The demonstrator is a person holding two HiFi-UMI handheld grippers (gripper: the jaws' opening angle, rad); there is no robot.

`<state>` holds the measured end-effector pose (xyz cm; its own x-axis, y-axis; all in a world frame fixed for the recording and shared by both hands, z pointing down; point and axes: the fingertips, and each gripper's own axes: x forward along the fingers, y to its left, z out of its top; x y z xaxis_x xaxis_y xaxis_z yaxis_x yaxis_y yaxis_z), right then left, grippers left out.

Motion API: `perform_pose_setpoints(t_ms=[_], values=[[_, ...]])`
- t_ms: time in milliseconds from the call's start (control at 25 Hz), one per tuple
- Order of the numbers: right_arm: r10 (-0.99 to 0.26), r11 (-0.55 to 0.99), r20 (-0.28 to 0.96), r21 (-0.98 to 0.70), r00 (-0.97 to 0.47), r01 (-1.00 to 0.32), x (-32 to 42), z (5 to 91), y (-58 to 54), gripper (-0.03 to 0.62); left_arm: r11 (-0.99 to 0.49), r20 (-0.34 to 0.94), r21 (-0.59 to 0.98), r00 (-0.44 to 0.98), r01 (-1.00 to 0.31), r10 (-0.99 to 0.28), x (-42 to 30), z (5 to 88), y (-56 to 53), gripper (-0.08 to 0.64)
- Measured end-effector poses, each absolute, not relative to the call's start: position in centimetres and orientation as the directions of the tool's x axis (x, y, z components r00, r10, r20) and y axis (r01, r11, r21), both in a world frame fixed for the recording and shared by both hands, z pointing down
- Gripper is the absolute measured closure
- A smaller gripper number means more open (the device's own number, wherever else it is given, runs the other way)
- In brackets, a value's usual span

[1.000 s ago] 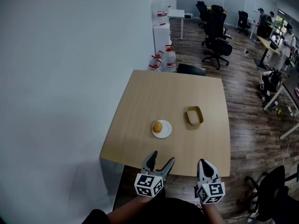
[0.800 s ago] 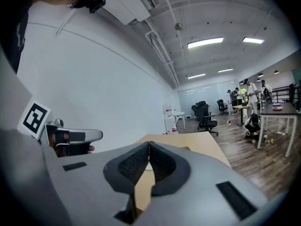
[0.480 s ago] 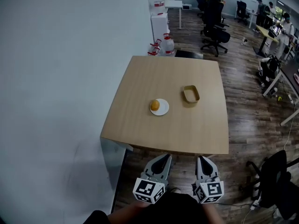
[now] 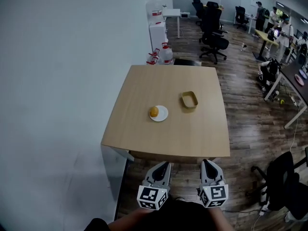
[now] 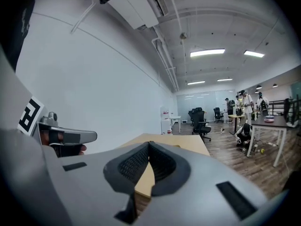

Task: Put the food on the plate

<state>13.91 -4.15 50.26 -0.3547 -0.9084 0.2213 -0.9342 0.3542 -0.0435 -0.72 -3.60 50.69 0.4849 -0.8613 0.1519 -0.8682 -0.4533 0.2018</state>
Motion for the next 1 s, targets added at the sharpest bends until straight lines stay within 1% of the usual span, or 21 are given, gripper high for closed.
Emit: perform_pose_setpoints(t_ms=[120, 320, 720, 1000], values=[[-0.918, 0.339, 0.211, -0.020, -0.335, -0.941, 15.0, 49.5, -4.4, 0.532, -0.435, 0.138, 0.193, 0.463, -0.879, -0.875, -1.0, 50.0, -4.4, 0.545], [-0.922, 0.343, 0.186, -0.009, -0.339, -0.939, 16.1, 49.0, -5.1, 0.532, -0.404, 0.132, 0.237, 0.441, -0.884, -0.888, -1.9, 49.7, -5.7, 0.545], [-0.917, 0.357, 0.184, -0.012, -0.353, -0.934, 16.2, 49.3, -5.8, 0.532, -0.363, 0.158, 0.247, 0.407, -0.898, -0.899, -3.0, 50.7, -5.8, 0.545], [-0.909, 0.369, 0.205, -0.012, -0.364, -0.929, 15.9, 49.8, -6.2, 0.532, -0.354, 0.174, 0.232, 0.396, -0.906, -0.901, -3.1, 51.1, -6.3, 0.545]])
